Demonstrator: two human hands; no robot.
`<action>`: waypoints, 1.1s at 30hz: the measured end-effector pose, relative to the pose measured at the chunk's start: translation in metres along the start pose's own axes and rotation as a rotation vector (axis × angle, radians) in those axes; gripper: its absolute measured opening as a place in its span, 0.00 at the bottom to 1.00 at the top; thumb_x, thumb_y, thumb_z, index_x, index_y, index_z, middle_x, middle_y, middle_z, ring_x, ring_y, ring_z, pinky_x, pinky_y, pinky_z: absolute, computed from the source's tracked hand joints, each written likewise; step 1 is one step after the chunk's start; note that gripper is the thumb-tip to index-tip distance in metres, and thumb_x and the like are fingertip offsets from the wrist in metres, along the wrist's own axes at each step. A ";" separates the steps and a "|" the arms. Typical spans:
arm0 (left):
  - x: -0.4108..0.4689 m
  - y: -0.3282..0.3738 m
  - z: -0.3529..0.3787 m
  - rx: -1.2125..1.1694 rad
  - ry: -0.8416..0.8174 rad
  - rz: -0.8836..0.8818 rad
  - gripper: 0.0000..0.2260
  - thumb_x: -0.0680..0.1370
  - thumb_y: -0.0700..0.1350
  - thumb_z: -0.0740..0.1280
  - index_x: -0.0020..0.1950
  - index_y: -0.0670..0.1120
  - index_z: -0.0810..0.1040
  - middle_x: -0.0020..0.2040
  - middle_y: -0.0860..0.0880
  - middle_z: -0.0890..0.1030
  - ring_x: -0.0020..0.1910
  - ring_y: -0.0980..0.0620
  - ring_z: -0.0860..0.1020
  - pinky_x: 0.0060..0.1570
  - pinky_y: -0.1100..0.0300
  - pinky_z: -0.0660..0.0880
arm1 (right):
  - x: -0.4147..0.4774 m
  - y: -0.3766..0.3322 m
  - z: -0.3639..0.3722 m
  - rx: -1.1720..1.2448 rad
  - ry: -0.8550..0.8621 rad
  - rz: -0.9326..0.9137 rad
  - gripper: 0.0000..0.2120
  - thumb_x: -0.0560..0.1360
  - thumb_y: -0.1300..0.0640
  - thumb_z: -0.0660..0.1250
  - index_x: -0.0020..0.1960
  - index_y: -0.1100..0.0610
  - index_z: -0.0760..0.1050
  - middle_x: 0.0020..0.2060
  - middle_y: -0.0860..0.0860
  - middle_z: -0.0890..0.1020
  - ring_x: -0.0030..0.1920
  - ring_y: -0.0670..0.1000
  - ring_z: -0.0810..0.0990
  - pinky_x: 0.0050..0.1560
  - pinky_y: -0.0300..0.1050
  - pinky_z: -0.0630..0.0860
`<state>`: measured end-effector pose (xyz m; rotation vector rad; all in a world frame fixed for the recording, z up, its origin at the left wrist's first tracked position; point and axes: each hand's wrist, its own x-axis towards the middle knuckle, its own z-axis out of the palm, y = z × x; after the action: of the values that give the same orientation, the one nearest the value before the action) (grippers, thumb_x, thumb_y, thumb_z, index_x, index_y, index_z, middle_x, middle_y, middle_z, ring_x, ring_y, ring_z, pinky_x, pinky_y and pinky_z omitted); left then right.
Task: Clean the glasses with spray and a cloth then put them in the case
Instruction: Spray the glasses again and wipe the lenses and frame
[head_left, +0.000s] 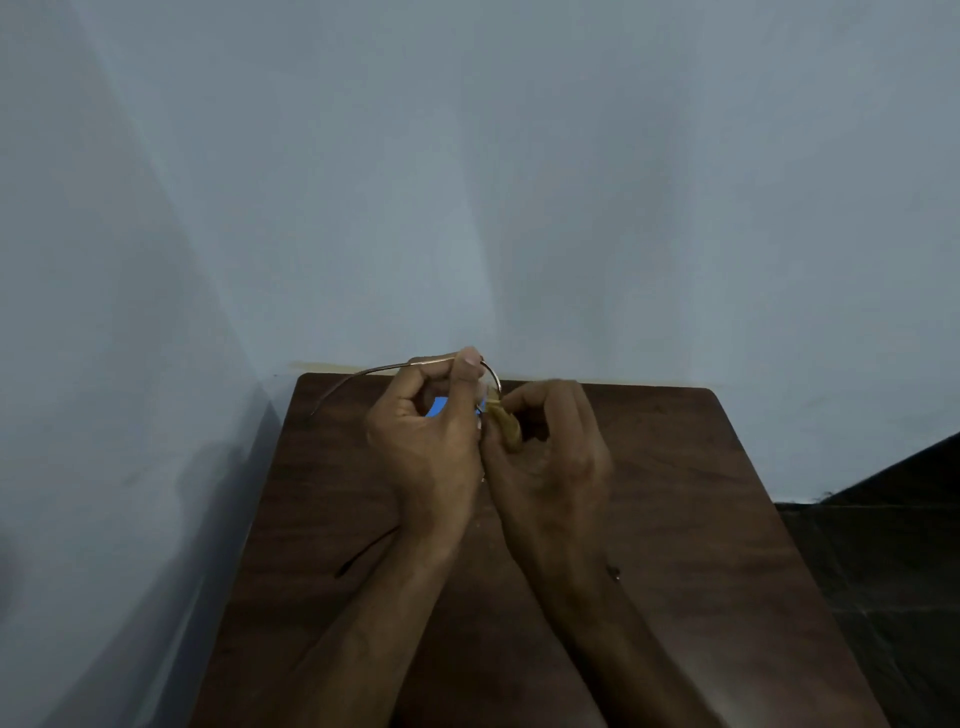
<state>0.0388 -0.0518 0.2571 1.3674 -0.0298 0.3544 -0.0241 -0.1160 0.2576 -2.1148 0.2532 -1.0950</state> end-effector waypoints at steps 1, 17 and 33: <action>0.000 -0.001 0.000 -0.016 0.018 -0.020 0.08 0.80 0.44 0.75 0.44 0.41 0.86 0.40 0.48 0.87 0.43 0.47 0.87 0.47 0.52 0.83 | 0.001 0.000 0.001 0.000 -0.001 0.007 0.10 0.73 0.64 0.79 0.46 0.59 0.78 0.44 0.48 0.79 0.42 0.47 0.79 0.41 0.44 0.78; -0.005 0.002 -0.020 -0.113 -0.179 -0.345 0.17 0.79 0.37 0.73 0.66 0.51 0.82 0.64 0.52 0.84 0.60 0.56 0.85 0.59 0.53 0.83 | 0.036 0.011 0.001 0.156 -0.114 0.145 0.09 0.74 0.63 0.79 0.47 0.56 0.80 0.40 0.46 0.84 0.42 0.48 0.85 0.44 0.46 0.83; 0.031 0.003 -0.038 0.109 -0.645 0.101 0.20 0.79 0.32 0.72 0.70 0.43 0.79 0.57 0.48 0.87 0.58 0.51 0.86 0.54 0.60 0.84 | 0.053 0.024 -0.028 0.460 -0.264 0.255 0.09 0.74 0.66 0.80 0.48 0.63 0.81 0.42 0.57 0.87 0.43 0.57 0.89 0.46 0.52 0.87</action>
<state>0.0606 -0.0076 0.2588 1.5437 -0.6217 -0.0140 -0.0090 -0.1729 0.2848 -1.7312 0.1243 -0.6411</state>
